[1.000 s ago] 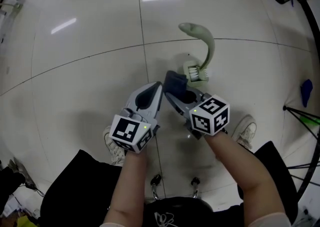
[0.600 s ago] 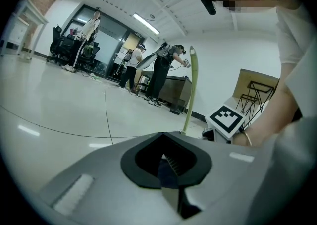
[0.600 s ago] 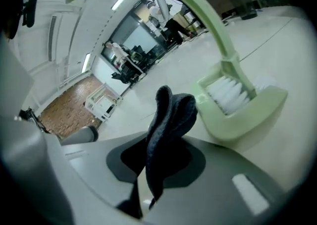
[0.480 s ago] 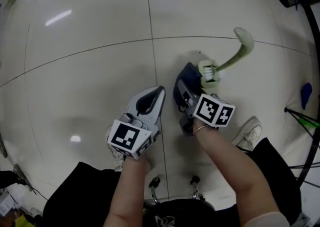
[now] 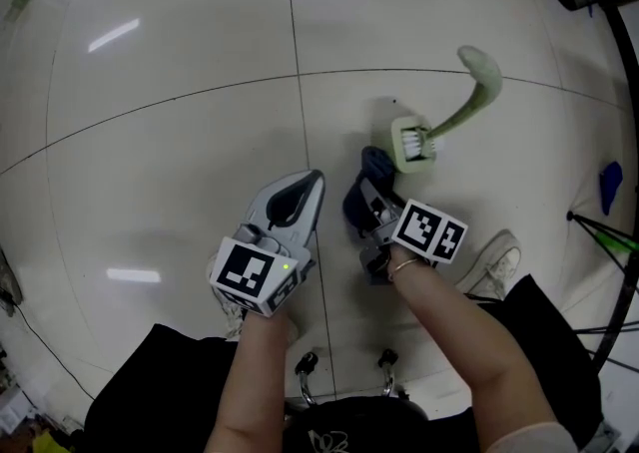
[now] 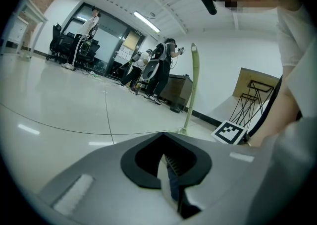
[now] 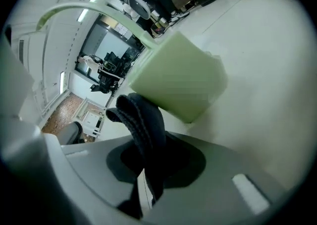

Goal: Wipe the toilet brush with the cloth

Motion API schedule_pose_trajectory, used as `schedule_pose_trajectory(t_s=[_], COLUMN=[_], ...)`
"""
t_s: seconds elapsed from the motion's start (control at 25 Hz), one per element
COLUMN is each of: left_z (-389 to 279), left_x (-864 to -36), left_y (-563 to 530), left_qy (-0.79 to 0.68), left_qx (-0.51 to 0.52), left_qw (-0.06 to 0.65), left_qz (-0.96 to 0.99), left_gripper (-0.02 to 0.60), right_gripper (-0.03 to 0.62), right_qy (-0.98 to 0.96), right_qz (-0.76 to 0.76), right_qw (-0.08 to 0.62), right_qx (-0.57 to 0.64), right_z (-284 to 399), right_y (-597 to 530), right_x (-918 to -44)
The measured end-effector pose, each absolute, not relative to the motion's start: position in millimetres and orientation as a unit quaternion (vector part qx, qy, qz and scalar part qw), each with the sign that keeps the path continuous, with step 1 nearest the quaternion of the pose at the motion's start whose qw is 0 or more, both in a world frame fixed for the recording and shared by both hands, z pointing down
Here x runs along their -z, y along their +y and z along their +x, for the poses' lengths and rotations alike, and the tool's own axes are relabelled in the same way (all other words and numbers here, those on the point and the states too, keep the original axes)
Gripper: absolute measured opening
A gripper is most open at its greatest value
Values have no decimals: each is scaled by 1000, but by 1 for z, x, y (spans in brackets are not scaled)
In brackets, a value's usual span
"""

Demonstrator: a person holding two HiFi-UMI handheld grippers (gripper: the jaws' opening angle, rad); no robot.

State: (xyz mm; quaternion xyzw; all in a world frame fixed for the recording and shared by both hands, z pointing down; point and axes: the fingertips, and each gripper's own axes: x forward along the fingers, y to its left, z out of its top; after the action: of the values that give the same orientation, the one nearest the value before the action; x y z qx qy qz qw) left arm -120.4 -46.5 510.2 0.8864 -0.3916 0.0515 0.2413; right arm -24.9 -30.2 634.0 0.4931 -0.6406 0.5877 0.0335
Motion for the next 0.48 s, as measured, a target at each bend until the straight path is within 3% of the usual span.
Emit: schedule_pose_trajectory(t_s=[0.24, 0.48], left_z=[-113, -116], left_x=[-507, -502], left_y=[-46, -50], left_qy=[-390, -398], left_qx=[-48, -50], left_qw=[236, 224], left_qz=[889, 888], left_gripper=[6, 6], right_gripper=[63, 61], right_qy=[-671, -754], right_qz=[457, 434], right_qw=[67, 17], right_qx=[-580, -493], right_z=[-47, -71], right_y=[-6, -65], right_x=[-624, -563])
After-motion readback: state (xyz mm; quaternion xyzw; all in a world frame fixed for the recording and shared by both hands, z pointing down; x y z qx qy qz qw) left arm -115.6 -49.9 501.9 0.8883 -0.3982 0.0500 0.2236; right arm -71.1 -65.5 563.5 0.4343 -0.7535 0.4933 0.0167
